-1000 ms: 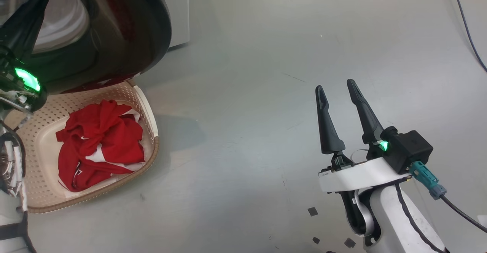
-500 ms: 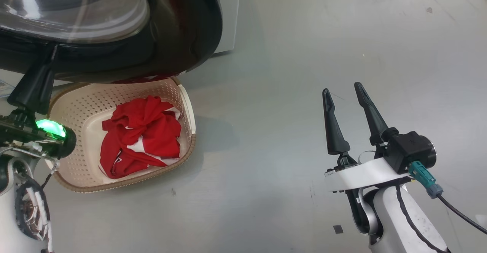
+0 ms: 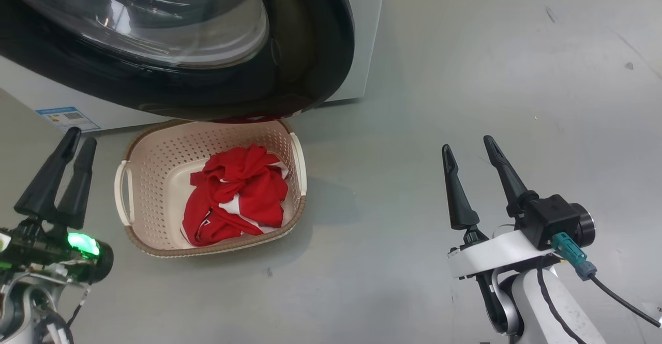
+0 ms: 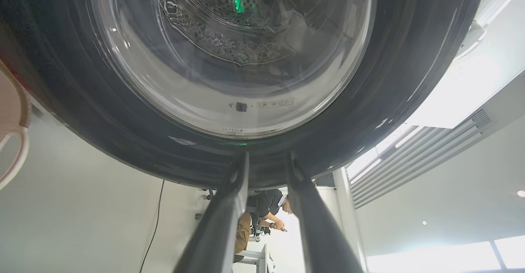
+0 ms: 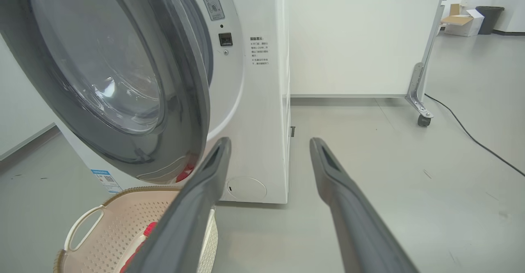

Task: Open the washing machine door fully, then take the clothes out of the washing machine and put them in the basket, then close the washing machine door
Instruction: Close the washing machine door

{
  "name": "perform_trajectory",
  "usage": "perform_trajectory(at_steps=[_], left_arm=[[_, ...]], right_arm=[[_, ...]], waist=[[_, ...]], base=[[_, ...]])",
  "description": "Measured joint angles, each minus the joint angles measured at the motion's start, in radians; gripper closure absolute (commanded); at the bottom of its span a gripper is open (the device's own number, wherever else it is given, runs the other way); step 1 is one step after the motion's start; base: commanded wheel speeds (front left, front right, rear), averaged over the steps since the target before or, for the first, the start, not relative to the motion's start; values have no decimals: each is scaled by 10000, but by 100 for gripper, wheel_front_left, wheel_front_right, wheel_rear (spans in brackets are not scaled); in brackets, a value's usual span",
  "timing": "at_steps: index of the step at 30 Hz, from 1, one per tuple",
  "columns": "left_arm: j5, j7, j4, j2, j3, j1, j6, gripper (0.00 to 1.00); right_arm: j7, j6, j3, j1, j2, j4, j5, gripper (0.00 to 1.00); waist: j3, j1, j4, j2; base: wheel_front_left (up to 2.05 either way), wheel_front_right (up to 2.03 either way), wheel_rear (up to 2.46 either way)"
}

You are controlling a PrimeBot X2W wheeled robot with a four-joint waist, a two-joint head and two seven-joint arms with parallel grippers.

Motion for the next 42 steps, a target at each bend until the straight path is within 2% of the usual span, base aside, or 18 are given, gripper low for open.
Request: perform_trajectory(at_steps=[1, 2, 3, 10, 15, 18, 24, 27, 31, 36, 42], left_arm=[[0, 2, -33, -6, 21, 152, 0, 19], [0, 4, -71, -8, 27, 308, 0, 5], [0, 4, -92, -12, 36, 461, 0, 0], [2, -40, -391, -23, 88, 1278, 0, 0], [48, -571, -838, -23, 171, 1513, 0, 0], [748, -1043, -1269, -23, 161, 1564, 0, 0], [3392, -2211, -2886, -23, 249, 1613, 0, 0], [5231, -2740, -3703, 13, -92, 1642, 0, 0], [7501, -3636, -4512, 593, -759, 1831, 0, 0], [10075, -4792, -4713, 1377, -1697, 2397, -2, 0], [12320, -6092, -4011, 1559, -2499, 3407, -6, 0]], right_arm=[[0, 15, -6, 12, 2, 25, 0, 0], [0, 44, -21, 36, 2, 44, -2, 0], [0, 86, -35, 83, 2, 58, -2, 0], [0, 178, -117, 405, 2, 155, -2, 0], [0, 207, -173, 582, 2, 157, -15, 0], [0, 265, -222, 615, 4, 159, -90, 0], [0, 353, -249, 619, 4, 155, -157, 0], [0, 378, -278, 619, 4, 153, -182, 0], [0, 395, -357, 619, 6, 138, -199, 0], [0, 397, -456, 620, 6, 138, -251, 0], [0, 428, -558, 755, 6, 105, -261, 0]], waist=[[-75, 0, 61, 0], [-152, 0, 120, 0], [-231, 0, 177, 0], [-724, 0, 521, 0], [-985, 0, 734, 0], [-1094, 0, 851, 0], [-1221, 0, 1004, 0], [-1223, 0, 1006, 0], [-1245, 0, 999, 0], [-1297, 0, 974, 0], [-1419, 0, 946, 0]], base=[[0, 0, 0], [0, 0, 0], [0, 0, 0], [0, 0, 0], [0, 0, 0], [0, 0, 0], [0, 0, 0], [0, 0, 0], [0, 0, 0], [0, 0, 0], [0, 0, 0]])
